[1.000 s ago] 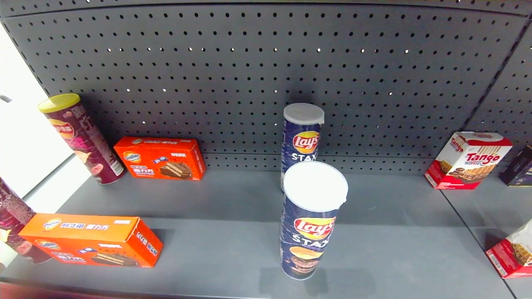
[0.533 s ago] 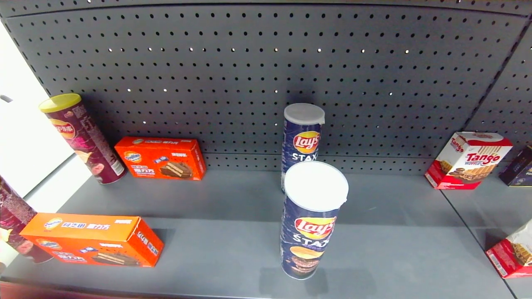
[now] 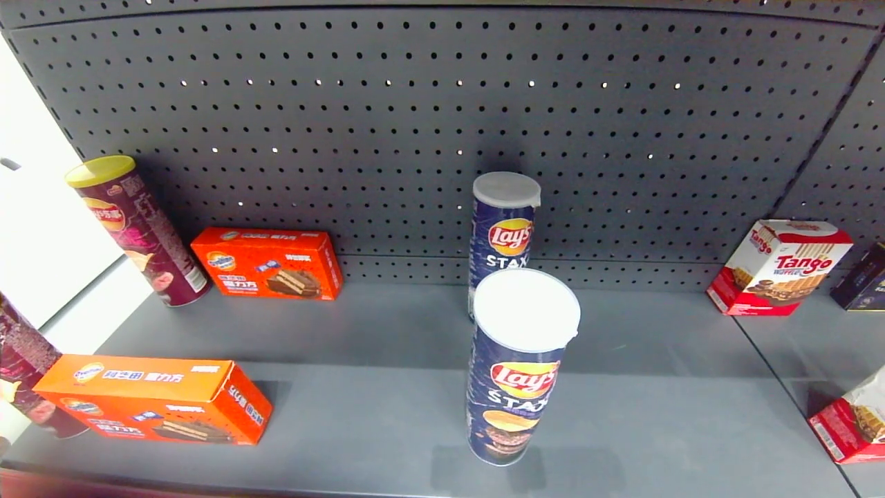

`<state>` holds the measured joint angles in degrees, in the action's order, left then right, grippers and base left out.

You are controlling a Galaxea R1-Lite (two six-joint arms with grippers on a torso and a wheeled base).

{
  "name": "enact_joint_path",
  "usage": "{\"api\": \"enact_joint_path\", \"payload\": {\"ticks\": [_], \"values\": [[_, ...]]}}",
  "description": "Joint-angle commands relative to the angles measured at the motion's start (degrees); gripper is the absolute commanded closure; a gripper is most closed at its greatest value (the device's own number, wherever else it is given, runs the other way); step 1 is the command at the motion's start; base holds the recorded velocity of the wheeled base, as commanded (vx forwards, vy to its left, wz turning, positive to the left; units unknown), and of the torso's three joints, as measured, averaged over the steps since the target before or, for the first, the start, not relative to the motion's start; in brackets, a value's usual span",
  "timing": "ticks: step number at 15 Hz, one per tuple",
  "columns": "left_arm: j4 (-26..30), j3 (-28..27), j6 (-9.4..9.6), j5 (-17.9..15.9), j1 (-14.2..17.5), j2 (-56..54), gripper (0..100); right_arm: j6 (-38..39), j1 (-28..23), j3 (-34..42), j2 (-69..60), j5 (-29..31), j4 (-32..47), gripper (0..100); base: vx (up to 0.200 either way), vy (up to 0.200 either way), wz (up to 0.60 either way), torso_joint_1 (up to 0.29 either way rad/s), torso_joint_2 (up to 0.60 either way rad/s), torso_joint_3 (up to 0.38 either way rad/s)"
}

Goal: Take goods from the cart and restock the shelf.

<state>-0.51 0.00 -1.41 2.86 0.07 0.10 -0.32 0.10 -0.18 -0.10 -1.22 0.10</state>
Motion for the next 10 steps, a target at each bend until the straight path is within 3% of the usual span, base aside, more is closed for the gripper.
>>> {"api": "enact_joint_path", "payload": {"ticks": [1,10], "values": [[0.0,0.0,-0.08,0.0,0.0,0.1,0,0.0,0.0,0.0,0.1,0.0,0.0,0,0.000,0.000,0.00,0.000,0.00,0.000],[0.0,0.0,-0.08,0.0,0.0,0.1,0,0.0,0.0,0.0,0.1,0.0,0.0,0,0.000,0.000,-0.07,0.000,0.00,0.000]]}}
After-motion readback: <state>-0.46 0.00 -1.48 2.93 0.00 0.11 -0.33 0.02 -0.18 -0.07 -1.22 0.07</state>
